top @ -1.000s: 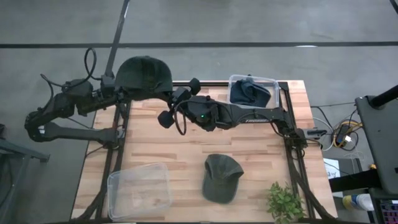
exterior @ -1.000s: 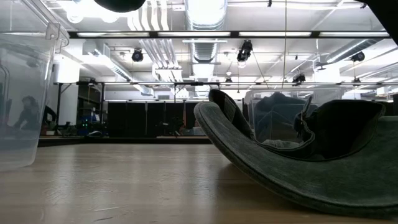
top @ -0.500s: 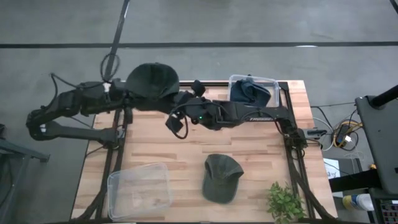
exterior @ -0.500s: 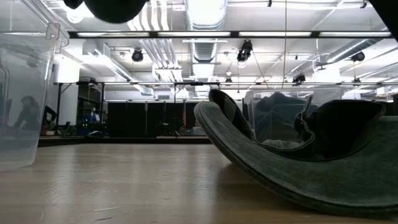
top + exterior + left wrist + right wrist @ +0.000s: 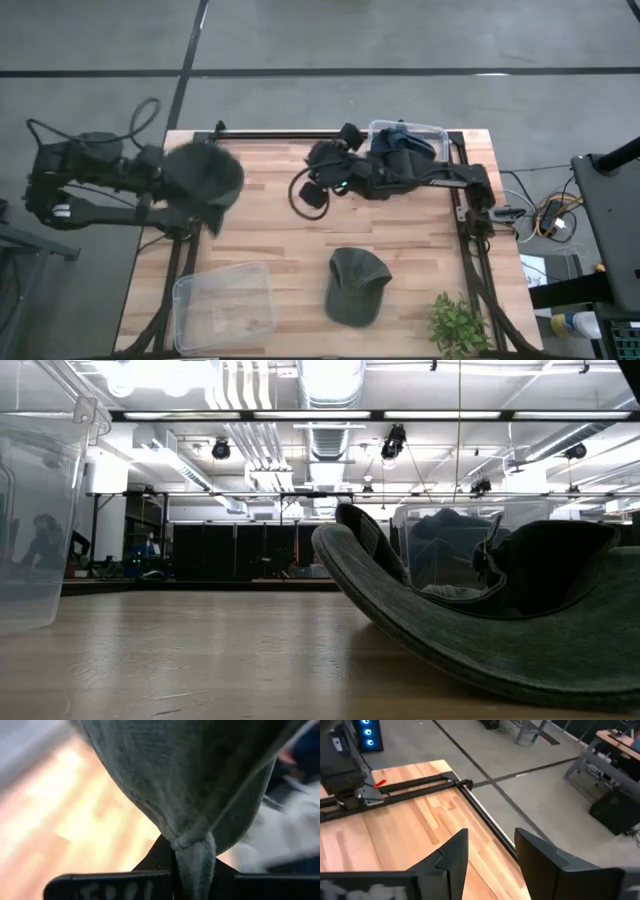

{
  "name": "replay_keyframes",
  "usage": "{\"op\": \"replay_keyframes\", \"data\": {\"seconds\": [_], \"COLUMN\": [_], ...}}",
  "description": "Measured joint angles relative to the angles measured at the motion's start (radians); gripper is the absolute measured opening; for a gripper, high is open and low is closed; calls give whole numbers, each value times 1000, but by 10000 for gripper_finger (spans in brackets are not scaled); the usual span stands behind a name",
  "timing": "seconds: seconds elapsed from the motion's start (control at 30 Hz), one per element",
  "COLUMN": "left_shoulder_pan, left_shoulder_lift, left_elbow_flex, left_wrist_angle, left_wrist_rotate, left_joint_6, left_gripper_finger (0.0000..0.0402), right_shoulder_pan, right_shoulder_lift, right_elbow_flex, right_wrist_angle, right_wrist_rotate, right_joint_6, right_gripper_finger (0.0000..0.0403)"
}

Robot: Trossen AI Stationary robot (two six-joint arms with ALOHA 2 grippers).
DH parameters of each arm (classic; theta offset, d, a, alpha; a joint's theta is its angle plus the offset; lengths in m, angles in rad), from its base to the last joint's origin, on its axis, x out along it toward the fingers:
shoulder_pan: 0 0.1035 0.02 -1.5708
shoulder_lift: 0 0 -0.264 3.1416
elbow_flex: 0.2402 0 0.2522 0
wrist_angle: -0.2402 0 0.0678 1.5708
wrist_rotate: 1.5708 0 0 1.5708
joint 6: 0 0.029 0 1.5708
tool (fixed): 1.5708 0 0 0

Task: Pick & Place hat
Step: Put the top gray cap into the bottom transparent bin

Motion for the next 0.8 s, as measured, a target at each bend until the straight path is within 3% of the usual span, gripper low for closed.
{"op": "replay_keyframes", "data": {"seconds": [0.13, 0.53, 0.8], "left_shoulder_pan": [0, -3, -86], "left_shoulder_lift": [19, 85, 128], "left_elbow_flex": [-10, -152, -183], "left_wrist_angle": [-59, -164, -110], "left_wrist_rotate": [175, 483, 497], "left_joint_6": [-101, -148, -192], "left_gripper_finger": [6, 6, 6], "right_shoulder_pan": [-2, -1, -8], "right_shoulder_lift": [-50, -98, -93], "right_elbow_flex": [0, -2, -3], "right_wrist_angle": [-45, -45, -45], "right_wrist_rotate": [0, -4, -3], "right_joint_6": [34, 36, 36], "right_gripper_finger": [149, 131, 129]}}
